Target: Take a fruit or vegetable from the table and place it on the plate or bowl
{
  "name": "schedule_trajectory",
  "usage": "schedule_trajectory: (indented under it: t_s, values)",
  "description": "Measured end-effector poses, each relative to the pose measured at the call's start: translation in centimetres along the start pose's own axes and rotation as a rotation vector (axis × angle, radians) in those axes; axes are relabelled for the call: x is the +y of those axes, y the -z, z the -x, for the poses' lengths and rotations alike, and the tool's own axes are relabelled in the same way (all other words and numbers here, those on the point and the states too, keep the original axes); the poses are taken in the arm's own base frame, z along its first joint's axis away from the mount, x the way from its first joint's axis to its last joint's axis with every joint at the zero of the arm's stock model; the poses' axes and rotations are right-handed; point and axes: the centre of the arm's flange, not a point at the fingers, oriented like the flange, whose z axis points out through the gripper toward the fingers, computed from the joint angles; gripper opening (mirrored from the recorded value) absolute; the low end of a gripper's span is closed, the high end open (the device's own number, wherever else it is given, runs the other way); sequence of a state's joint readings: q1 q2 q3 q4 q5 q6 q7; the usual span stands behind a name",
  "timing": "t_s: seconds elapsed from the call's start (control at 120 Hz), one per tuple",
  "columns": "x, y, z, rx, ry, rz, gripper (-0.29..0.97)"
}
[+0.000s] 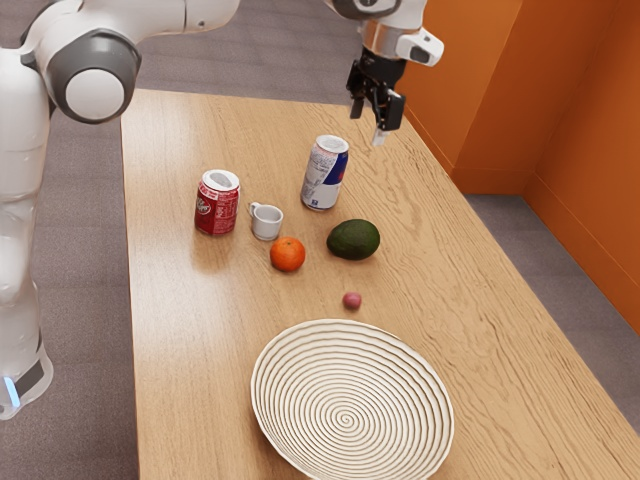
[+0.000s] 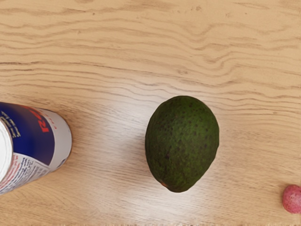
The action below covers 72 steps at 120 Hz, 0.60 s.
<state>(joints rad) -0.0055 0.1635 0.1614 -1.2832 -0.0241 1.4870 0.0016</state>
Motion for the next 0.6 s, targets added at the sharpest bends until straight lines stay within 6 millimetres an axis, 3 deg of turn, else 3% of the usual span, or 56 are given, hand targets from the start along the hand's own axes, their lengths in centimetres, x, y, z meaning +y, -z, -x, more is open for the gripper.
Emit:
schedule_trajectory:
  t_s: [0.167,0.267,0.442,0.517,0.6]
  values:
    - [0.7,-3.9,1.0,-0.042,-0.022,-0.014,0.68]
    - [3.0,-5.9,2.1,-0.017,-0.085,-0.035,0.68]
    - [6.6,-7.9,2.0,0.033,-0.183,-0.043,0.68]
    - [6.5,-8.7,1.8,0.040,-0.192,-0.046,0.68]
    - [4.8,-9.2,1.6,0.047,-0.174,-0.050,0.68]
